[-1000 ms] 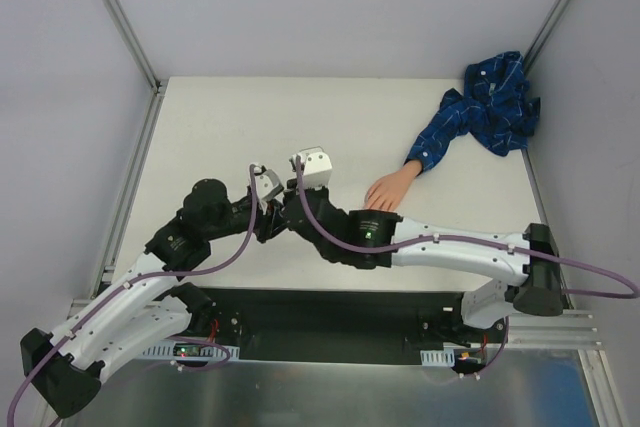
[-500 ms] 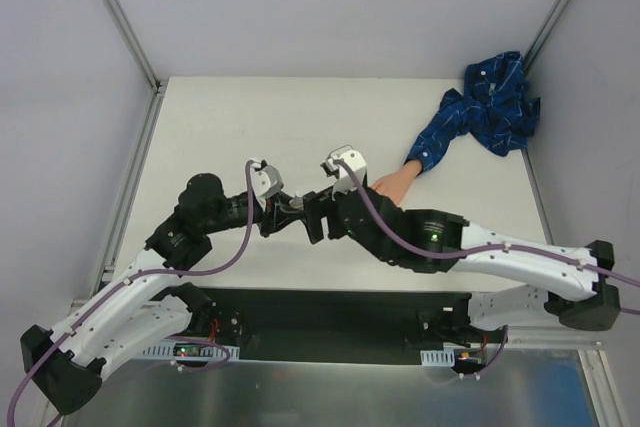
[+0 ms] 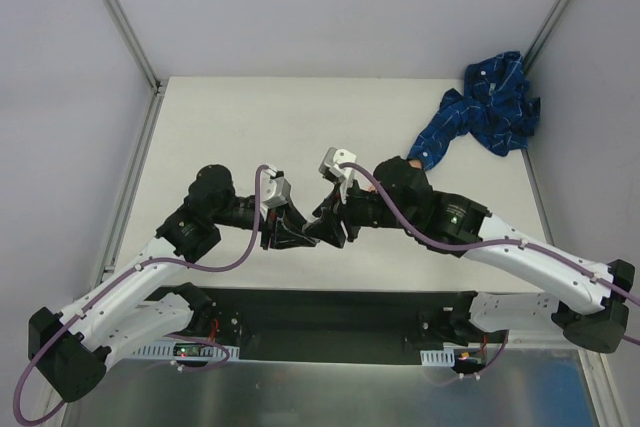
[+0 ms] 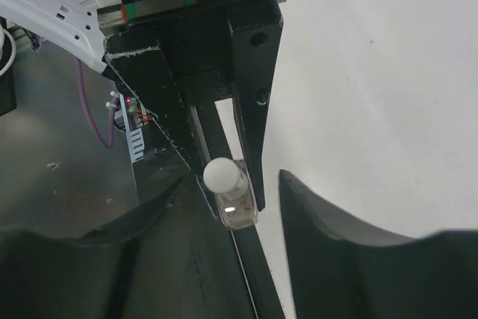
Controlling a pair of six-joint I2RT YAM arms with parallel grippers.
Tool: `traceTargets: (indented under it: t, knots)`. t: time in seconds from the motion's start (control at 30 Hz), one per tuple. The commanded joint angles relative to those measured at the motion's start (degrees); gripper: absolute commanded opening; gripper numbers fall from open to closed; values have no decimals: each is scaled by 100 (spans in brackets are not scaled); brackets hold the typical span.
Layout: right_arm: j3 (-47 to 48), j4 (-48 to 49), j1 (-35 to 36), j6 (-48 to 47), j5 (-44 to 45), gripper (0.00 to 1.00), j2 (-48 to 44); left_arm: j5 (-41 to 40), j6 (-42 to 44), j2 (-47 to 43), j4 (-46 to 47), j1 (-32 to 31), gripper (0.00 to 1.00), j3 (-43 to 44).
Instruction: Paint the nails
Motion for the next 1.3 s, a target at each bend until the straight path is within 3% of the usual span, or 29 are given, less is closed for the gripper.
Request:
traceTargets:
  t: [0.0, 0.23, 0.57, 0.97, 1.1, 1.2, 1.23, 1.27]
  knots:
    - [373, 245, -106, -177, -728, 43, 120, 468, -77, -2, 394, -34, 0, 193]
    - [417, 227, -202, -151, -834, 40, 147, 538, -68, -10, 394, -42, 0, 193]
    - [540, -72, -387, -124, -1650, 1, 393, 407, -33, -63, 394, -51, 0, 184]
    - [-57, 33, -404, -598, -1959, 1, 122, -41, -15, -292, 385, -25, 0, 158]
    - [-408, 200, -404, -503, -1616, 0, 59, -454, 2, -379, 385, 28, 0, 149]
    - [-567, 393, -334, -144, -994, 0, 112, -1591, 256, -546, 140, 45, 0, 105]
    - [-646, 463, -186, -37, -696, 1, 129, -1884, 344, -616, 61, 54, 0, 114]
    - [-664, 438, -28, 94, 543, 0, 173, -2183, 493, -669, -44, 54, 0, 97]
